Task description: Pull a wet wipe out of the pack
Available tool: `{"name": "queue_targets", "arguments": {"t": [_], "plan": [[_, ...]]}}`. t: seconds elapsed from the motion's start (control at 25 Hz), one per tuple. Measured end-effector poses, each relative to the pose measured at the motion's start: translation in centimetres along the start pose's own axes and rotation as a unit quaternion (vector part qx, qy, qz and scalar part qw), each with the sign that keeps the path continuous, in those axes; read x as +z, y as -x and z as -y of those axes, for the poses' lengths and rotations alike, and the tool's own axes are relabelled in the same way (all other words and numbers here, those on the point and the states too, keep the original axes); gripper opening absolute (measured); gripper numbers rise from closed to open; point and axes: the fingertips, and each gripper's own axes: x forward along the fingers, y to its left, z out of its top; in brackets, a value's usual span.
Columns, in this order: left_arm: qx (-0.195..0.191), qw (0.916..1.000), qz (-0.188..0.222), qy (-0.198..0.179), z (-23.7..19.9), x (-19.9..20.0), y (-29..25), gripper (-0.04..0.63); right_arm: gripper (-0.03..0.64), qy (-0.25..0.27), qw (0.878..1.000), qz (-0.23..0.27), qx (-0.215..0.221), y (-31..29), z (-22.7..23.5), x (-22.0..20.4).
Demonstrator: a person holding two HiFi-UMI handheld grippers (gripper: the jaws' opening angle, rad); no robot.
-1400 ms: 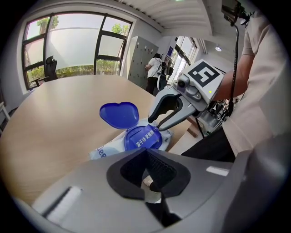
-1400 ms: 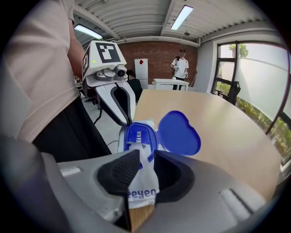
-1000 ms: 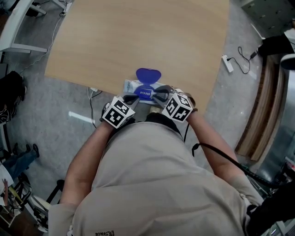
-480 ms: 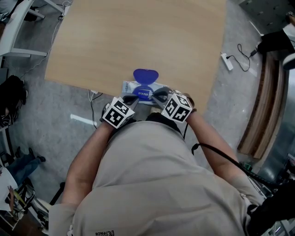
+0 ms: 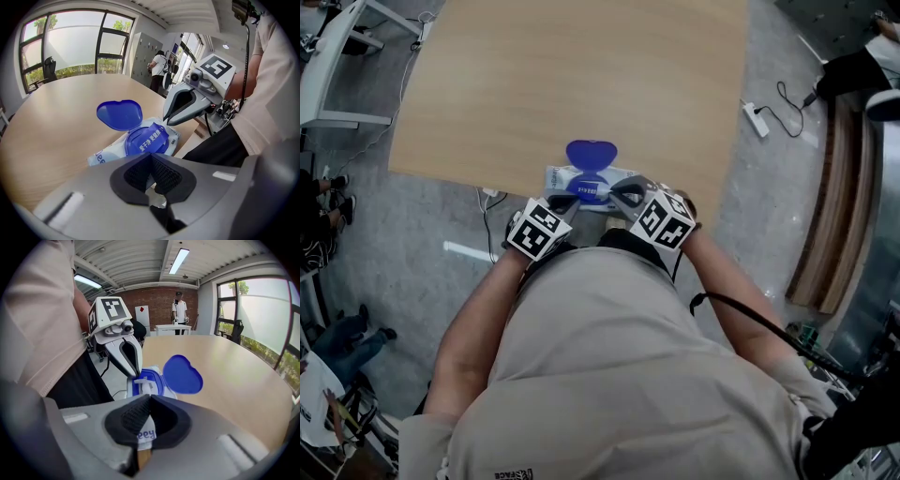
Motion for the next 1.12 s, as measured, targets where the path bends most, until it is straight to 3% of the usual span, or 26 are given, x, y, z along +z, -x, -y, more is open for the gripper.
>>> {"name": "queue_targets", "arguments": {"t": [1.12], "plan": [[-0.022, 0.9993, 0.016, -0.025, 1.5, -0.3, 0.4, 0.005, 0.003, -0.047, 0.991, 0.049, -0.117, 7.4, -1.8, 3.7]]}}
